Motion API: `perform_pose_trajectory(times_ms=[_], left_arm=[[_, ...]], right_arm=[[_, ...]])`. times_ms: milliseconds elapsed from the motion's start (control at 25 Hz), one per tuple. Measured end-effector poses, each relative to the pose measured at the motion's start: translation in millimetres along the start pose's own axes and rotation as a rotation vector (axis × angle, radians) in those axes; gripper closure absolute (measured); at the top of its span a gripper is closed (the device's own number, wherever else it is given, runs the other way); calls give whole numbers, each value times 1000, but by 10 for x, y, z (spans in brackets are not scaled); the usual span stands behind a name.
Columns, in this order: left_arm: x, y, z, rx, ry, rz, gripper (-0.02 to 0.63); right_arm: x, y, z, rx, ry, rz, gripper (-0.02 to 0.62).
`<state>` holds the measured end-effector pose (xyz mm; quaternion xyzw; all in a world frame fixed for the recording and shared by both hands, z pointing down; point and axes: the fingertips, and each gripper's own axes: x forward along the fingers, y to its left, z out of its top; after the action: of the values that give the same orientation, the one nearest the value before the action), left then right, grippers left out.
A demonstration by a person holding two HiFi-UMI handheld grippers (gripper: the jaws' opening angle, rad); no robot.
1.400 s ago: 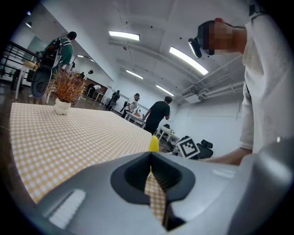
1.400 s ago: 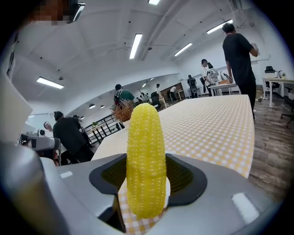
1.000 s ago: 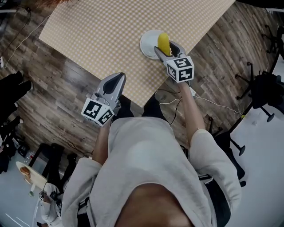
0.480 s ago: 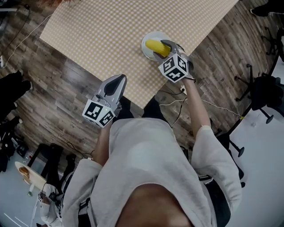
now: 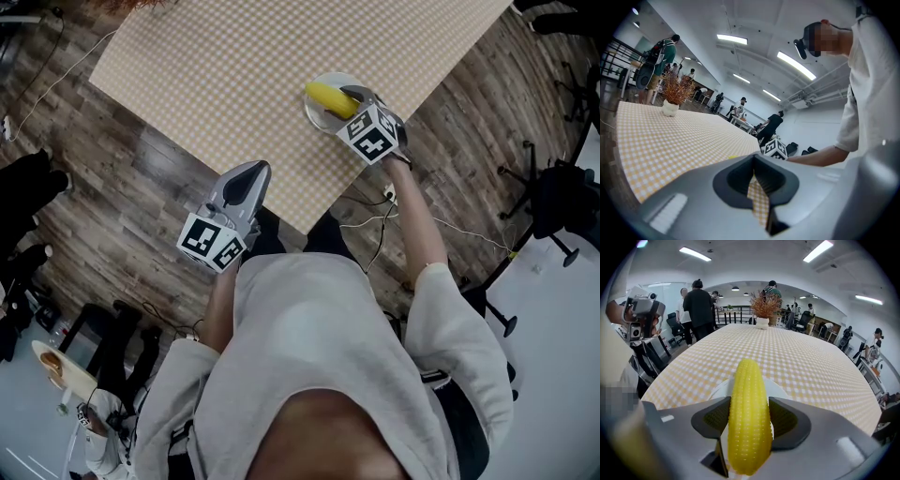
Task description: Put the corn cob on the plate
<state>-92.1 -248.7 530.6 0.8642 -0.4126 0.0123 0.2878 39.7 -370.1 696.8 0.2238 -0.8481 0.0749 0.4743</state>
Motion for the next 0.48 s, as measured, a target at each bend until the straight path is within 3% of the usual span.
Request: perform_pose_trajectory(times_ms=[480], left_arm=[[35, 26, 67, 6, -7, 2, 598]], right_arm=[[57, 7, -38, -4, 4, 34, 334]])
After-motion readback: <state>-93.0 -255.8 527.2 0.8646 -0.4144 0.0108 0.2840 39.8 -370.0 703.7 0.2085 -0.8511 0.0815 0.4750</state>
